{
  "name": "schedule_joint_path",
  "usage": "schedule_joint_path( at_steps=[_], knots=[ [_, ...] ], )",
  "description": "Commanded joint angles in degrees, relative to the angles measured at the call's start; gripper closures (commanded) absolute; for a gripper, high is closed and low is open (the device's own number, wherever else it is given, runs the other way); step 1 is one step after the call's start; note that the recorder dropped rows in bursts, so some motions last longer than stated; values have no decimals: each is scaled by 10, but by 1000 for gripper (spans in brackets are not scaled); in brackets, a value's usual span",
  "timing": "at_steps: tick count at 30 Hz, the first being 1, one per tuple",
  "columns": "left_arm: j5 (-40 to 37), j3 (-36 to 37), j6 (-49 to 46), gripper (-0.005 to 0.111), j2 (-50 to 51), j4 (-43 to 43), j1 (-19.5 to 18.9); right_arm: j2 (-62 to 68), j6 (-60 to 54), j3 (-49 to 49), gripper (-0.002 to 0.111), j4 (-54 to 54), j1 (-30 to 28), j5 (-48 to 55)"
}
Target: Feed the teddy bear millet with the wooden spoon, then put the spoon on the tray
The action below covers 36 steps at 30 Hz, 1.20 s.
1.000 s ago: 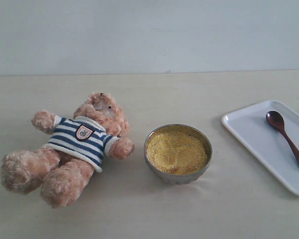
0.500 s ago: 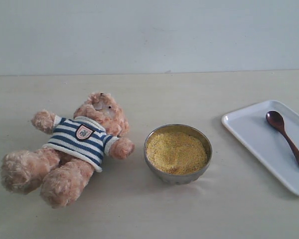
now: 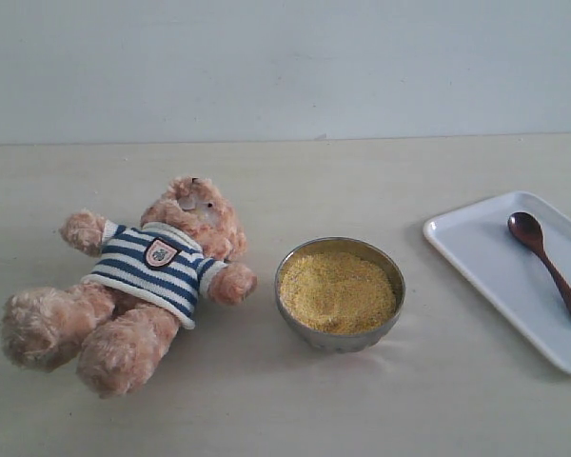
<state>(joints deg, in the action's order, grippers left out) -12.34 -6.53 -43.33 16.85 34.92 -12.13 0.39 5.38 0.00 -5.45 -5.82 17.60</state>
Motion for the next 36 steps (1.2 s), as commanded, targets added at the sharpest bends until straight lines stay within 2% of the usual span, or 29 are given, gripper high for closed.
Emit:
schedule_joint_path(
  at_steps=[1, 5, 10, 16, 17, 21, 22, 36],
  knots=[
    [38, 65, 0, 102, -16, -70, 2, -4, -15, 0, 108, 7, -4, 3],
    [-12, 65, 0, 102, -72, -107, 2, -4, -15, 0, 108, 7, -4, 12],
    [-12, 65, 0, 102, -168, -164, 2, -4, -15, 0, 108, 7, -4, 12],
    [-7, 65, 8, 102, -168, -181, 2, -4, -15, 0, 108, 7, -4, 10],
    [-7, 65, 34, 102, -168, -189, 2, -4, -15, 0, 108, 7, -4, 10],
    [-5, 65, 329, 102, -168, -242, 2, -4, -15, 0, 108, 7, -4, 10],
    [-3, 65, 360, 102, -168, -251, 2, -4, -15, 0, 108, 7, -4, 8],
    [-1, 65, 372, 102, -168, -266, 2, -4, -15, 0, 108, 7, -4, 9]
  ],
)
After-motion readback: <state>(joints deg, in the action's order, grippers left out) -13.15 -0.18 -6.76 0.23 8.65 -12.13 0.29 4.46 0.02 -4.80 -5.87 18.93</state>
